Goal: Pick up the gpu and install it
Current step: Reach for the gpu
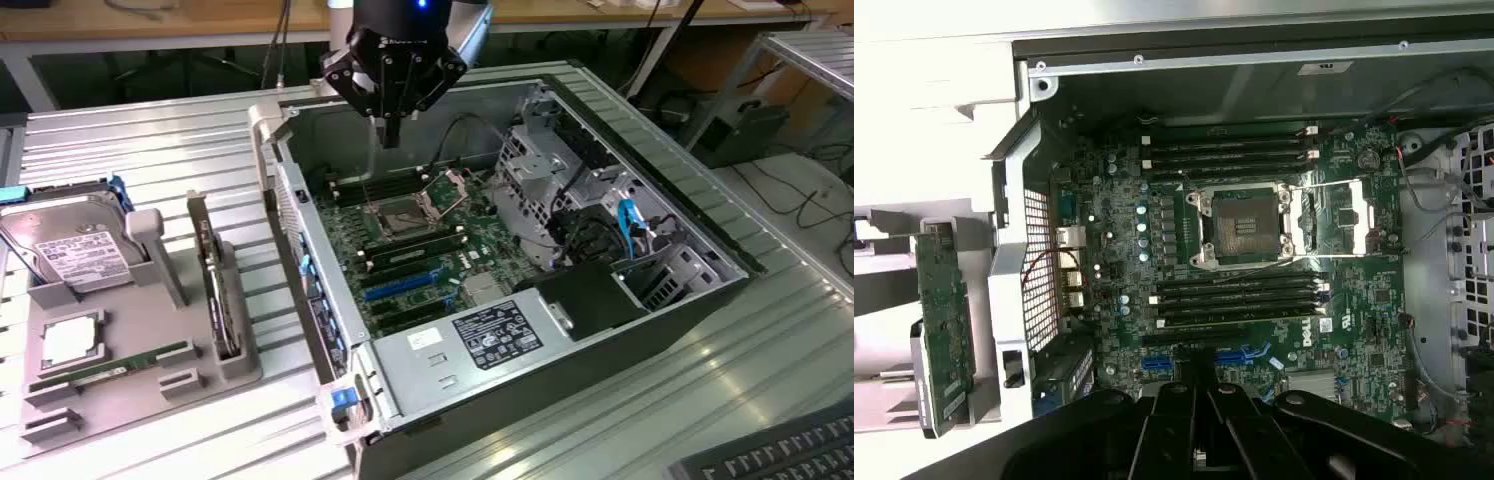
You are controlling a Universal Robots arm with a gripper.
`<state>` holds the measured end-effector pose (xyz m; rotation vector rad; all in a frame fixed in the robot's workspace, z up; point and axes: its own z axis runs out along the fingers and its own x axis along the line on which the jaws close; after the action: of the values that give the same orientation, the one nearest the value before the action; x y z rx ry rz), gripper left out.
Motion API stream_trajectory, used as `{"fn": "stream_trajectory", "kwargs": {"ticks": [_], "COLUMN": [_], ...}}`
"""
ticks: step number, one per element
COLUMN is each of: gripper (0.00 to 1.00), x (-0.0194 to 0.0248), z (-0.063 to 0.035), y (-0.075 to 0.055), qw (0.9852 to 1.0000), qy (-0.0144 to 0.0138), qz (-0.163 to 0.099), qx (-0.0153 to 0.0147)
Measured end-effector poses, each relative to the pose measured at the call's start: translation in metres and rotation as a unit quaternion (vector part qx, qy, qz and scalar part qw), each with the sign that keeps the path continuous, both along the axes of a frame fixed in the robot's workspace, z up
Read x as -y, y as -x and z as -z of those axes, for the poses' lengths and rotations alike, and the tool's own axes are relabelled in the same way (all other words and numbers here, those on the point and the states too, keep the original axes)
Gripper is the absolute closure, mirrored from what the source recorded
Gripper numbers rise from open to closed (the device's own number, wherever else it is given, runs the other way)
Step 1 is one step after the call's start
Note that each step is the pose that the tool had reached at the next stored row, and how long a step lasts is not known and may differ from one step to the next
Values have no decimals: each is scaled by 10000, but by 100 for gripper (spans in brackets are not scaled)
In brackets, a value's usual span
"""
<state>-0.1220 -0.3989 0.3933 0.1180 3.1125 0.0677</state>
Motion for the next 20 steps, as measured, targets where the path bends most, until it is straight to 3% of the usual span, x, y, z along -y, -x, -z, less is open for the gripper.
{"fn": "stream_trajectory", "kwargs": {"ticks": [9, 14, 17, 20], "gripper": [87, 87, 87, 87], "x": [2, 47, 107, 158], "z": [-1, 6, 17, 30], "y": [40, 266, 506, 667], "qw": [10000, 10000, 10000, 10000], "qy": [1, 3, 5, 7], "qz": [1, 0, -1, 0], "qx": [-1, 0, 0, 0]}}
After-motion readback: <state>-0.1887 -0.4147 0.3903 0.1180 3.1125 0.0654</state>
